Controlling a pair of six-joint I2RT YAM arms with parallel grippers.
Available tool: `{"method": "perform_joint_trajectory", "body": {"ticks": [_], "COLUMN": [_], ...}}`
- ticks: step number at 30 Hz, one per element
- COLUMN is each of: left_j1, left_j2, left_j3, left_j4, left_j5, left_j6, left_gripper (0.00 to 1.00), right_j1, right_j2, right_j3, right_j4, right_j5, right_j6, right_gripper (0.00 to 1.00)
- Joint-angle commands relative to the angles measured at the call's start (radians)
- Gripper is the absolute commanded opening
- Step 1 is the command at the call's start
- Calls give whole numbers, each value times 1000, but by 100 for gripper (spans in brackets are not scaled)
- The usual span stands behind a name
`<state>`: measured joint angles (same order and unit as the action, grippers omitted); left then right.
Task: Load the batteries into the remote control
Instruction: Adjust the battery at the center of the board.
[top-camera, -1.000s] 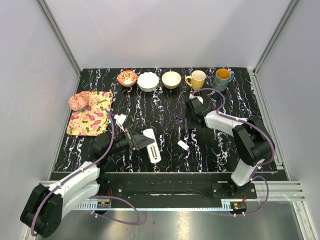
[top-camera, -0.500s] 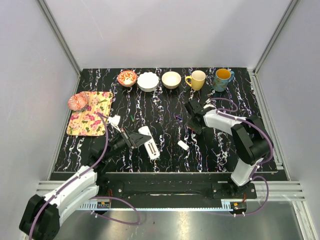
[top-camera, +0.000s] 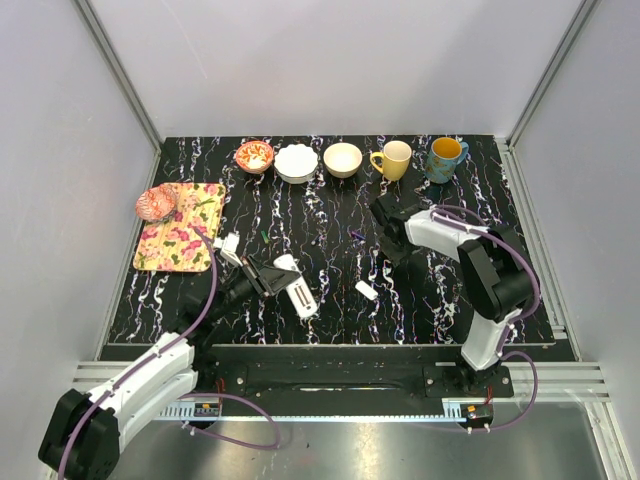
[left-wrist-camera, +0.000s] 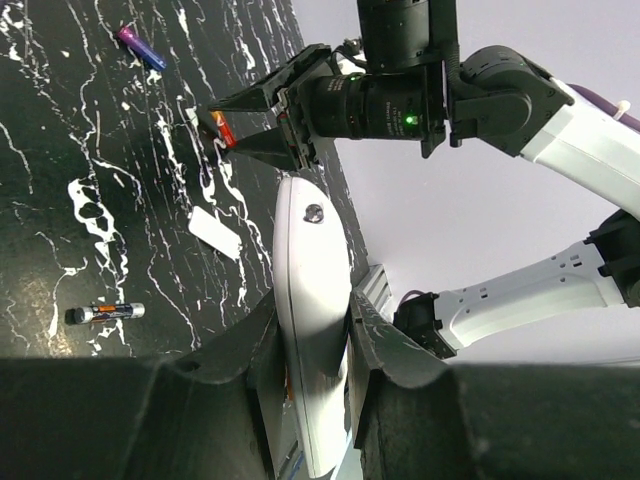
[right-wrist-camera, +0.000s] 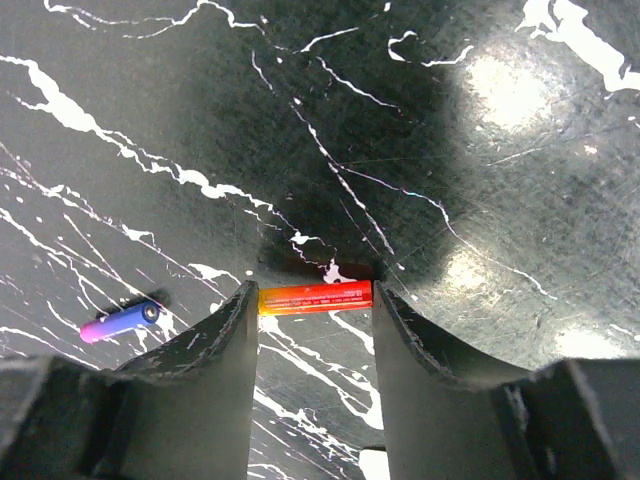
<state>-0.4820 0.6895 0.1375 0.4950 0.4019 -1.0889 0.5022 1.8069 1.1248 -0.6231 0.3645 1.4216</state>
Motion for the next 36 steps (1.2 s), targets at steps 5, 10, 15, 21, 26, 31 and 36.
{"method": "perform_joint_trajectory", "body": {"ticks": [5, 10, 15, 21, 26, 31, 36], "left_j1": [3, 2, -3, -3, -4, -4, -4], "left_j2": [-8, -24, -25, -24, -36, -54, -51], "left_j3": [20, 27, 25, 25, 20, 7, -12], "left_j4": [2, -30, -42, -47, -49, -55, -33], "left_j5": [-49, -46, -49, -48, -43, -44, -52], "left_j6": [6, 17, 18, 21, 20, 15, 3], "left_gripper": [0, 0, 0, 0, 0, 0, 0], "right_j1": [-25, -31, -36, -44, -40, -31, -30], "right_j2": [121, 137, 141, 155, 123, 24, -168], "right_j3": [127, 164, 156, 187, 214, 234, 17], "right_j4": [-197, -227, -228, -228, -225, -170, 110], "right_j5": [-15, -9, -24, -79, -73, -36, -140], "right_j6": [129, 100, 74, 7, -59, -448, -909], "right_gripper": [25, 35, 47, 76, 77, 76, 74]}}
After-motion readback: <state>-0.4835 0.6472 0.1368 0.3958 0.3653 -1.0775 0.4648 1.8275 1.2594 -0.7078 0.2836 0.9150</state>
